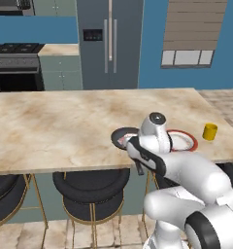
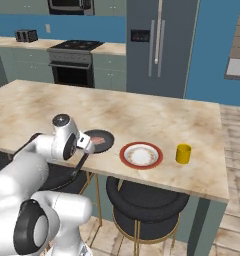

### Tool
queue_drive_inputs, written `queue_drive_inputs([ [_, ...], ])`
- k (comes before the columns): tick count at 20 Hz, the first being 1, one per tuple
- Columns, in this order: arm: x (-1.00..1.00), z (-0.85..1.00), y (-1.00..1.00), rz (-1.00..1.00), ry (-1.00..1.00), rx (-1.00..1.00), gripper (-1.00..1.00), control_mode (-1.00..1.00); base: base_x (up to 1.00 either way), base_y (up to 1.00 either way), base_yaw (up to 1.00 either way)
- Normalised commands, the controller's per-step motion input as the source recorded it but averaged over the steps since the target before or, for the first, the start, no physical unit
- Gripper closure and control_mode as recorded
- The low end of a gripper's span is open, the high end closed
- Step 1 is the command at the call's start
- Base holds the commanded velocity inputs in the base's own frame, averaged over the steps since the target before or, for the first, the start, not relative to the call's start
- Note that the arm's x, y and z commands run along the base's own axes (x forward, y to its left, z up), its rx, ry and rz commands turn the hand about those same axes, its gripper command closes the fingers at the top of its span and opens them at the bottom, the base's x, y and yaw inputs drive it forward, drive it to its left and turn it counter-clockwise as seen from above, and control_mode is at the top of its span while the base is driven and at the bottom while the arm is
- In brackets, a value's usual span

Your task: Pick up the pan with the steak in it and place it on the dining table. Then place the steak on the plate.

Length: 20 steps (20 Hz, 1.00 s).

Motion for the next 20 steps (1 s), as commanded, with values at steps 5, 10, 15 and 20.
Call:
queue_drive_inputs([
  [5,0.38,0.37,0.0,-0.14,0.03,0.08,-1.0,-1.0,0.0,0.0,0.0],
  [10,0.82,0.01,0.0,-0.16,0.05,0.01,-1.0,-1.0,0.0,0.0,0.0],
  [15,0.77,-0.06,0.0,-0.09,0.07,0.0,-1.0,-1.0,0.0,0.0,0.0],
  [20,0.42,-0.08,-0.08,0.0,0.1,0.02,-1.0,-1.0,0.0,0.0,0.0],
])
